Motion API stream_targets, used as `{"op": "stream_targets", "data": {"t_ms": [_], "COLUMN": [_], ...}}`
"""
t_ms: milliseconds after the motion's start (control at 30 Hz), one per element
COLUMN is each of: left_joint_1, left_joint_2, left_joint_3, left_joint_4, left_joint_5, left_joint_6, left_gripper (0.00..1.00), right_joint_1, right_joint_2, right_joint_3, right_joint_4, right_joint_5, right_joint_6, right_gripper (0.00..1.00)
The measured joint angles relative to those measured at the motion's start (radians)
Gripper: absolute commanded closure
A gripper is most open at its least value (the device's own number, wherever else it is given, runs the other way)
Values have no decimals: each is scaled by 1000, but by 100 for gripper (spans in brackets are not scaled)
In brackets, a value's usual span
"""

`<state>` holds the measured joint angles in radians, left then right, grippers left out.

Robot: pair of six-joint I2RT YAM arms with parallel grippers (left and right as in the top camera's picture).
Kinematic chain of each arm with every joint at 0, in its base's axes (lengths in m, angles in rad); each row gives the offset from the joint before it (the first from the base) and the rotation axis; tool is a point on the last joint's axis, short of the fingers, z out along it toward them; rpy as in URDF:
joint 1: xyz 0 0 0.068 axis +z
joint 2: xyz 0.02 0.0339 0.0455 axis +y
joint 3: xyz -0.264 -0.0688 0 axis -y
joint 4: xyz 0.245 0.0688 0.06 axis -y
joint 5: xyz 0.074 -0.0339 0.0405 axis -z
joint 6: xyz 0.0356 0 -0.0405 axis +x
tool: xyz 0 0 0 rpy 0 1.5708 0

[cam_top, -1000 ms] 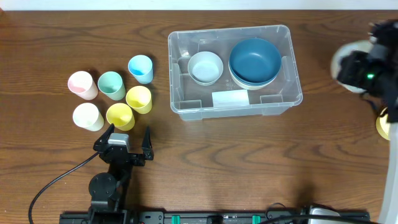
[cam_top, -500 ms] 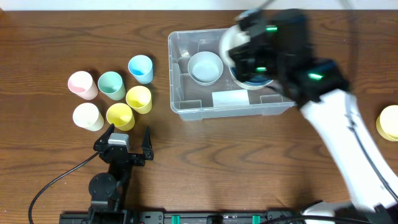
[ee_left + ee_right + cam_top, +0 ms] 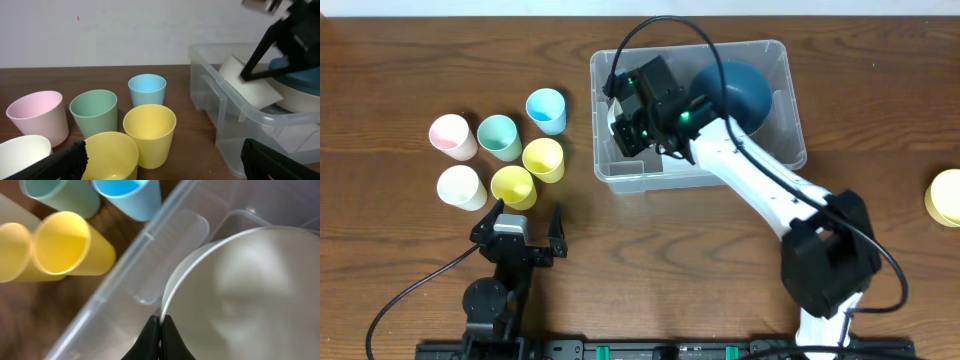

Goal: Pack container
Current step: 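Carry the white bowl into the bin onto the first white bowl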

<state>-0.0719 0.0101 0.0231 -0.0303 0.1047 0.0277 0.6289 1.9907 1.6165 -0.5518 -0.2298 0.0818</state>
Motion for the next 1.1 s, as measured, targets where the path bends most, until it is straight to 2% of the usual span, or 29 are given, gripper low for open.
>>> {"op": "stream_targets", "data": {"t_ms": [633, 667, 733, 767, 833, 967, 1100], "left_joint_1": [0, 0, 0, 0, 0, 0, 0], "left_joint_2": [0, 0, 0, 0, 0, 0, 0], "left_joint_3": [0, 0, 0, 0, 0, 0, 0], "left_joint_4": [0, 0, 0, 0, 0, 0, 0], "left_joint_5": [0, 0, 0, 0, 0, 0, 0], "left_joint_6": [0, 0, 0, 0, 0, 0, 0], "left_gripper": [2, 2, 2, 2, 2, 2, 2], "right_joint_1": [-3, -5, -7, -9, -14, -22, -23], "right_joint_2": [6, 6, 6, 6, 6, 8, 8], "right_joint_3": [0, 0, 0, 0, 0, 0, 0], "right_joint_4": [56, 56, 56, 57, 59, 60, 69], "right_joint_5": [180, 187, 199, 202, 209, 220, 222], "right_joint_6": [-51, -53, -55, -64, -67, -74, -76], "right_gripper": [98, 95, 71, 56, 41, 39, 45]}}
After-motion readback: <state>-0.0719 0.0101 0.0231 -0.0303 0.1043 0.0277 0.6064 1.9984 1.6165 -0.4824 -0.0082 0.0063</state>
